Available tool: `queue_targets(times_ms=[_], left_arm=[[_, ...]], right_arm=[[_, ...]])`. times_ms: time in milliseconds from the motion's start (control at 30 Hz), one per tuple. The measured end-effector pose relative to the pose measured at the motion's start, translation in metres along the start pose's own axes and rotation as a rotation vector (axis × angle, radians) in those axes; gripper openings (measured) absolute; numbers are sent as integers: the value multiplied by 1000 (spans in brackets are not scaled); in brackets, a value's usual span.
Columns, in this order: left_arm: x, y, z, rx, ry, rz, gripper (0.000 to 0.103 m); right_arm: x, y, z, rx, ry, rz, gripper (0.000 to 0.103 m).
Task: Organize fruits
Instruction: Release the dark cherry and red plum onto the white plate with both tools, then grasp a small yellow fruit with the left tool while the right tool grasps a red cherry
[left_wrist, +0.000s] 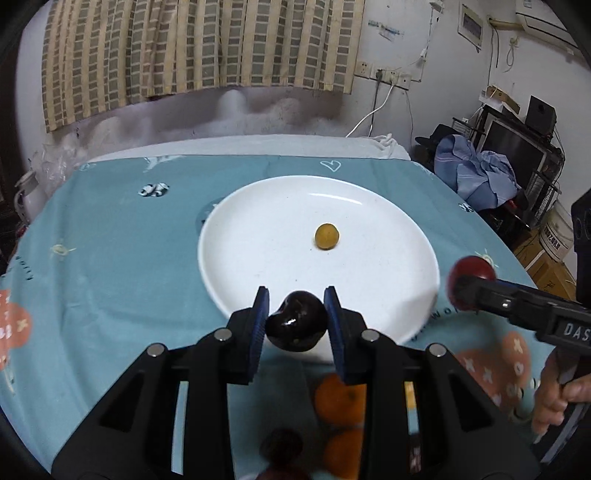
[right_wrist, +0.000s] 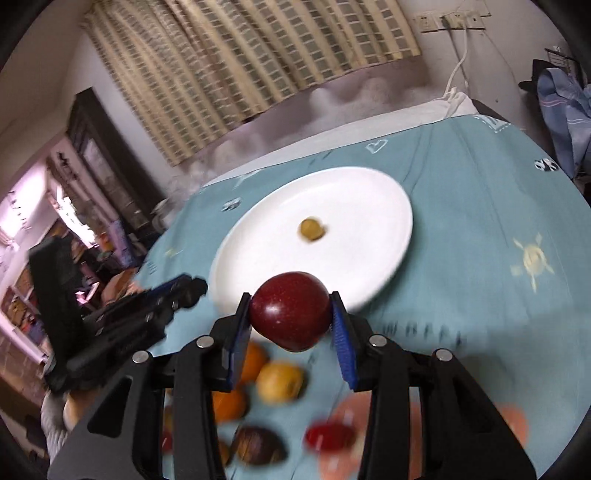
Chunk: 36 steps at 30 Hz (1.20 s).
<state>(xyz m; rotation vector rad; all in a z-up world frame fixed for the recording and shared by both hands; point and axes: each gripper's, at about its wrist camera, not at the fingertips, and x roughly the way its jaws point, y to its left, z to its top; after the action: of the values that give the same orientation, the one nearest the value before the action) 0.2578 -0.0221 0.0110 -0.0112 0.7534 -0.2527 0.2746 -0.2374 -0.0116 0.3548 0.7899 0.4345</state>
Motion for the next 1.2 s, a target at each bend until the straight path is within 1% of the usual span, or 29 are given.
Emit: queue_targets(times_ms=[67, 100, 133, 167, 200, 233, 267, 300, 333, 400, 433, 500, 567, 667, 700, 767, 833, 933, 967, 1033, 1100, 1200], left_arm=[[21, 2, 1, -13, 47, -1, 32], [27, 3, 1, -19, 59, 0, 36], [32, 7, -1, -37, 80, -18, 42], [32, 11, -2, -58, 85, -48, 52], [30, 15, 0, -72, 73, -62, 55], [26, 17, 0, -71, 56, -45, 57], [24, 19, 1, -67, 49, -30, 60], [22, 21, 1, -70, 46, -28, 61], [21, 23, 1, -83, 46, -33, 61], [19, 25, -1, -94, 54, -39, 62], [16, 25, -2, -91, 52, -32, 64], [8, 26, -4, -88, 36, -7, 71], [-7, 28, -9, -89, 18, 7, 75], [-32, 30, -26, -90, -9, 23, 80], [-42, 32, -34, -82, -20, 37, 81], [-56, 35, -49, -69, -30, 69, 84], [-68, 40, -68, -70, -33, 91, 84], [-75, 47, -95, -79, 2, 106, 84], [-79, 50, -103, -78, 12, 128, 84], [-85, 54, -111, -83, 7, 159, 84], [-90, 62, -114, -104, 2, 157, 85], [-87, 74, -118, -151, 30, 150, 85]], right_arm=[[10, -4, 2, 12, -2, -9, 44], [14, -6, 3, 19, -2, -18, 44], [19, -8, 4, 15, 4, -25, 44], [20, -8, 3, 4, 5, -25, 44], [19, -8, 3, -7, 0, -22, 44], [15, -10, 4, -8, -13, -24, 60], [11, -11, 5, 3, -33, -30, 72], [8, -12, 7, 12, -60, -24, 80], [3, -10, 8, 3, -84, -13, 80], [-4, -3, 9, -24, -87, -9, 80], [-8, -1, 9, -28, -90, 1, 80], [-18, 3, 7, -19, -97, 28, 80], [-28, 8, 2, -22, -94, 43, 80], [-42, 13, -19, -68, -95, 9, 80], [-48, 13, -30, -89, -98, -13, 80], [-54, 13, -45, -104, -94, -23, 80], [-58, 11, -62, -111, -74, -31, 80], [-59, 11, -79, -147, -42, -70, 80], [-60, 11, -82, -153, -38, -78, 80], [-62, 10, -87, -152, -35, -85, 80], [-63, 7, -87, -144, -39, -86, 80], [-59, -1, -87, -116, -26, -92, 79]])
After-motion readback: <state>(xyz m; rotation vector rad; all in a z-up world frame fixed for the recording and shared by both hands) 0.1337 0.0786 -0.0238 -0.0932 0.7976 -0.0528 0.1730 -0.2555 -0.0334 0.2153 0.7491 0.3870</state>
